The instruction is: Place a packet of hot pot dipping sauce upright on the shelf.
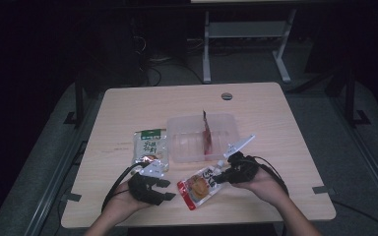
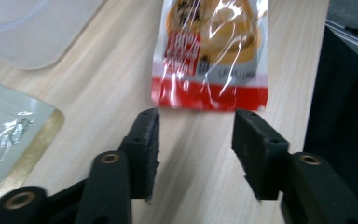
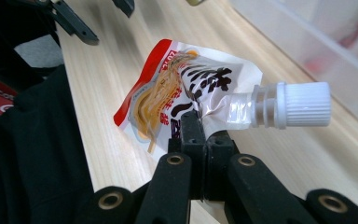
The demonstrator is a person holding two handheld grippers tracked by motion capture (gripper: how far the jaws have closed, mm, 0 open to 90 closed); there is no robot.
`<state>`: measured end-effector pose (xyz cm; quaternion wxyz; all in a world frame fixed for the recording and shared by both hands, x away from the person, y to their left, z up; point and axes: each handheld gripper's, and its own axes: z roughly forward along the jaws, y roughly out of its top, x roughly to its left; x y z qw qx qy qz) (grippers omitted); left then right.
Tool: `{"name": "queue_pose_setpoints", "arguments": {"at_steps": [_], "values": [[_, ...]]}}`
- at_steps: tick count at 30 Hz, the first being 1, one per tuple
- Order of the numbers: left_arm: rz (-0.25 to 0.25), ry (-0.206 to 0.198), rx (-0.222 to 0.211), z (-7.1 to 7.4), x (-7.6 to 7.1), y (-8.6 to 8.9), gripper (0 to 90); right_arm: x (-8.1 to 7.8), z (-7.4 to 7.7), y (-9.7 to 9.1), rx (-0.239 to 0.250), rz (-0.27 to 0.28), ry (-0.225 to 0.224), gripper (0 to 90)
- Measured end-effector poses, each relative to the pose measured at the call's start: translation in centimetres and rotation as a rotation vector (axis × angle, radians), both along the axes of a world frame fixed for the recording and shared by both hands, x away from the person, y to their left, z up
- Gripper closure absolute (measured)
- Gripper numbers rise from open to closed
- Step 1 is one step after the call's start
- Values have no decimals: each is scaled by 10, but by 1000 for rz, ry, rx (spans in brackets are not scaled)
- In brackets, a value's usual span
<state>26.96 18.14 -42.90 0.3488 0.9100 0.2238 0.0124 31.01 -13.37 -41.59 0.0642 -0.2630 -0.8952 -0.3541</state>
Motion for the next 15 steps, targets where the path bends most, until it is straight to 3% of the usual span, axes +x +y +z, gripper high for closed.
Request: {"name": "queue_pose_setpoints", "arguments": {"at_steps": [9, 15], "values": [[5, -2, 5, -2, 4, 5, 382, -2, 18, -22, -28, -52, -45, 890], [20, 4, -5, -2, 6, 7, 364, -2, 31, -34, -35, -86, -64, 890]]}}
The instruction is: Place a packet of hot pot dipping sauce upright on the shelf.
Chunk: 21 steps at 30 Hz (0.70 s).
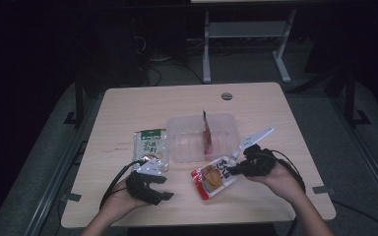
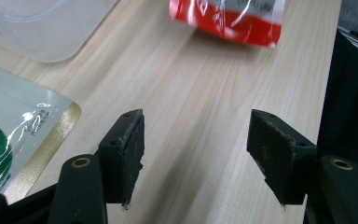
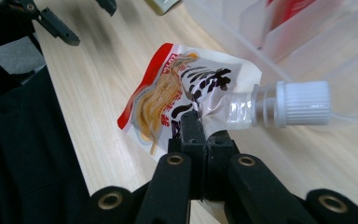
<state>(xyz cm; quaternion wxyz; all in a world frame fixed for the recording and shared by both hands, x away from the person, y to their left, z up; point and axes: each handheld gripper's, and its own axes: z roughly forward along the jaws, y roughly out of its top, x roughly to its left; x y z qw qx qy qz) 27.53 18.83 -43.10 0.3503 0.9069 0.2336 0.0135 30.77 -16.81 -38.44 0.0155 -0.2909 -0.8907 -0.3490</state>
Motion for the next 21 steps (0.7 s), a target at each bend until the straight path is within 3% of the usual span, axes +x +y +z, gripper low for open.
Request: {"name": "queue_pose_setpoints", "arguments": {"at_steps": [21], "values": [[0, 23, -5, 0, 2, 0, 365, 16, 65, -40, -7, -127, -58, 889]]}}
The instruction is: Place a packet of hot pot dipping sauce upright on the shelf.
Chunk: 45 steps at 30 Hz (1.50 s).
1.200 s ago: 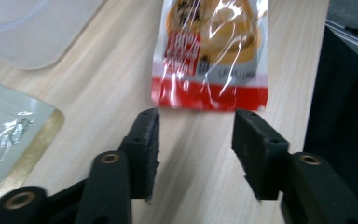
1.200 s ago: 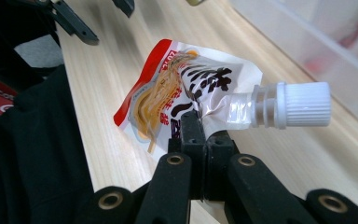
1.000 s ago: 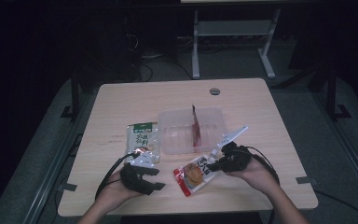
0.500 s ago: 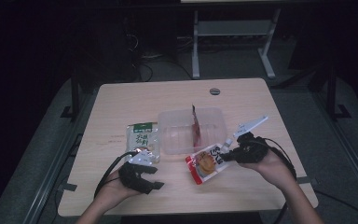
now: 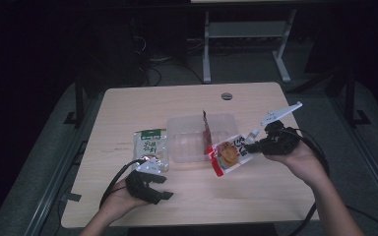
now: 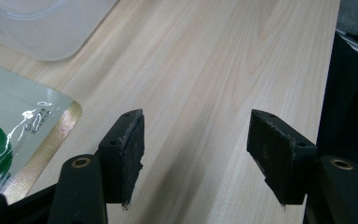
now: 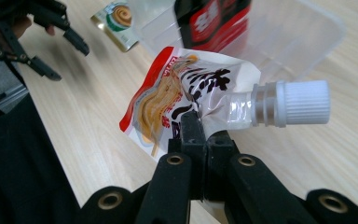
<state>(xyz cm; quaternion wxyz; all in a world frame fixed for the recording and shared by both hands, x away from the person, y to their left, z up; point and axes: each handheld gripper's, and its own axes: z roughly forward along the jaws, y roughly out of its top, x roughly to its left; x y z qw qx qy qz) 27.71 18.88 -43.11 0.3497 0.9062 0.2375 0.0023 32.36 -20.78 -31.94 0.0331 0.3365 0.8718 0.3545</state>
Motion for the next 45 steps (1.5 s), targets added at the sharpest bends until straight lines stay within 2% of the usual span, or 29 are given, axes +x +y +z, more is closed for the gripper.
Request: {"name": "queue_pose_setpoints", "arguments": {"at_steps": [12, 19, 32, 41, 45], "values": [[-7, 7, 4, 0, 1, -1, 367, 17, 22, -21, -12, -66, -27, 889], [-8, 8, 5, 0, 1, -2, 367, 37, 31, -24, -53, -118, -39, 889], [-13, 6, 6, 0, 1, -1, 367, 74, 27, -13, -158, -201, -43, 888], [-16, 6, 8, 0, 1, 0, 367, 83, 20, -2, -217, -216, -41, 886], [-16, 9, 7, 0, 1, -1, 367, 84, 19, 2, -225, -216, -40, 881]]}}
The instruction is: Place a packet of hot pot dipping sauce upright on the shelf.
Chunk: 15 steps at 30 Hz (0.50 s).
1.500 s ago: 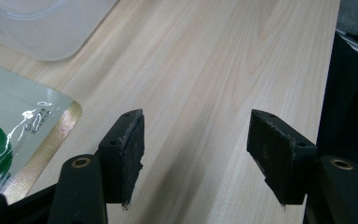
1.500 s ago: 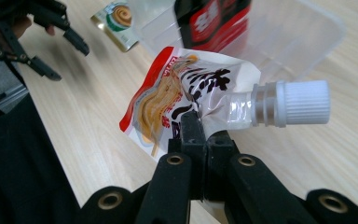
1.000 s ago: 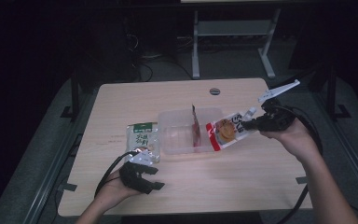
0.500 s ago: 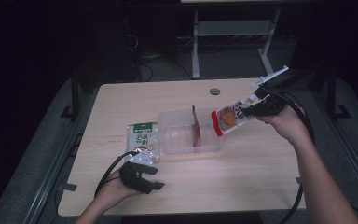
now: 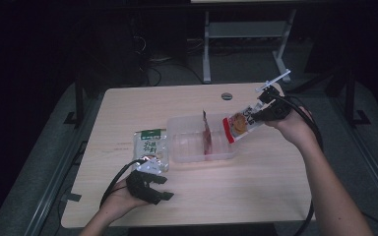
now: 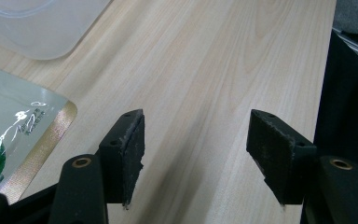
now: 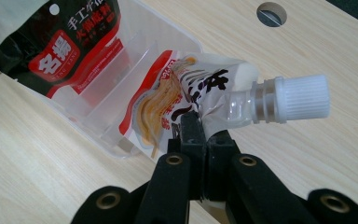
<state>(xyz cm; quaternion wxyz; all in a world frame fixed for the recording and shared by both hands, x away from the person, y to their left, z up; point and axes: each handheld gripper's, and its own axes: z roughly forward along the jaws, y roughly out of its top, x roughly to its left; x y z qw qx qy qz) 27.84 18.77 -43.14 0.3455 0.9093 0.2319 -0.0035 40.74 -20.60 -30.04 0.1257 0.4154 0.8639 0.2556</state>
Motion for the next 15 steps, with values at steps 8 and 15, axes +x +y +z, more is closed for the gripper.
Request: {"name": "queue_pose_setpoints", "arguments": {"at_steps": [8, 15], "values": [[-2, 4, 2, 0, 0, -1, 366, 2, -2, 8, -17, -6, 7, 874], [-3, 5, 1, -1, 0, -1, 367, 3, -2, 11, -36, -23, 5, 871]]}}
